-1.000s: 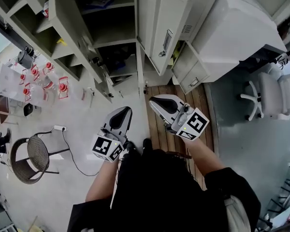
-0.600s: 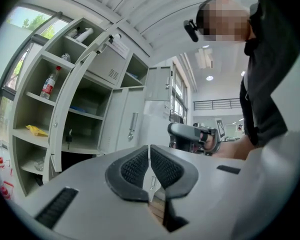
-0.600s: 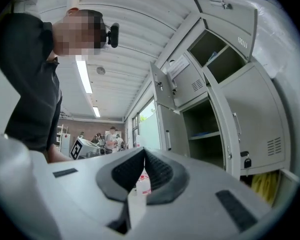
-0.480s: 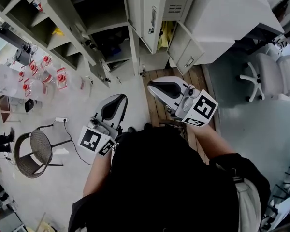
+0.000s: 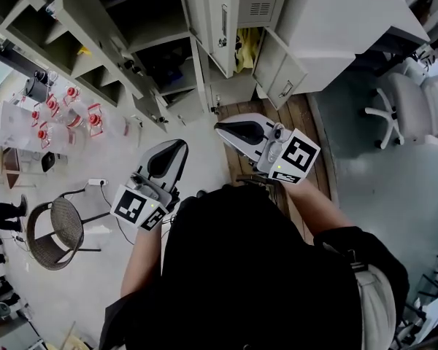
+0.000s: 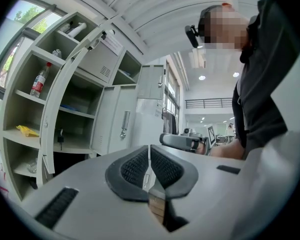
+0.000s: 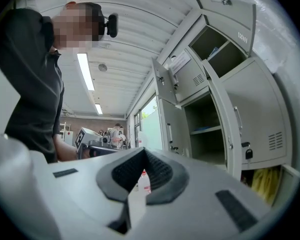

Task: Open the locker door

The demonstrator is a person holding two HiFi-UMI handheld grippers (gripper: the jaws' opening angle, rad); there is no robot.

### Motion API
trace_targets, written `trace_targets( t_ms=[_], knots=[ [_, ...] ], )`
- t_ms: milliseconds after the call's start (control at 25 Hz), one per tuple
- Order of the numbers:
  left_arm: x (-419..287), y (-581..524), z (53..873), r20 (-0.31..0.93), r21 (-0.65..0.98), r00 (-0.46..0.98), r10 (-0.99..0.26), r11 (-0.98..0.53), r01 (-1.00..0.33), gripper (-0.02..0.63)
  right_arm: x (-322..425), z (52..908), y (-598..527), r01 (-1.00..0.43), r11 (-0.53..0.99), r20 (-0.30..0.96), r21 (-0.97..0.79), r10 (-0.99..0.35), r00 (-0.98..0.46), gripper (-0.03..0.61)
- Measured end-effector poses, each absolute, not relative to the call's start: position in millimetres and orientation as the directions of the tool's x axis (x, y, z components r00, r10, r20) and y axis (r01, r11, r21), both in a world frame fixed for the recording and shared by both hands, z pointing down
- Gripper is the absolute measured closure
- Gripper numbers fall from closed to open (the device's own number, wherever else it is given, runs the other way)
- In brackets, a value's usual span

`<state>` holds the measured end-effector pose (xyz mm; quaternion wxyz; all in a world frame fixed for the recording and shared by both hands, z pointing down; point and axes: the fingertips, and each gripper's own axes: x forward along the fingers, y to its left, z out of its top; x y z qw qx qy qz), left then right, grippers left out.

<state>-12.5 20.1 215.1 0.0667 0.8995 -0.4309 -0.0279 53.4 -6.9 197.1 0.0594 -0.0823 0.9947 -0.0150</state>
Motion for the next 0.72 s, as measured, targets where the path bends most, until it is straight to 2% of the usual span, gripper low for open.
trace_targets(
  t_ms=[720],
  knots=[
    [-12.7,12.7,236.3,0.036,0.184,0.634,-0.773,-0.618,-0.764,0.588,45.9,202.3,-17.4,-0.113,0.993,-0.123,-0.040,-0.117,-0.985,0.568]
  ],
)
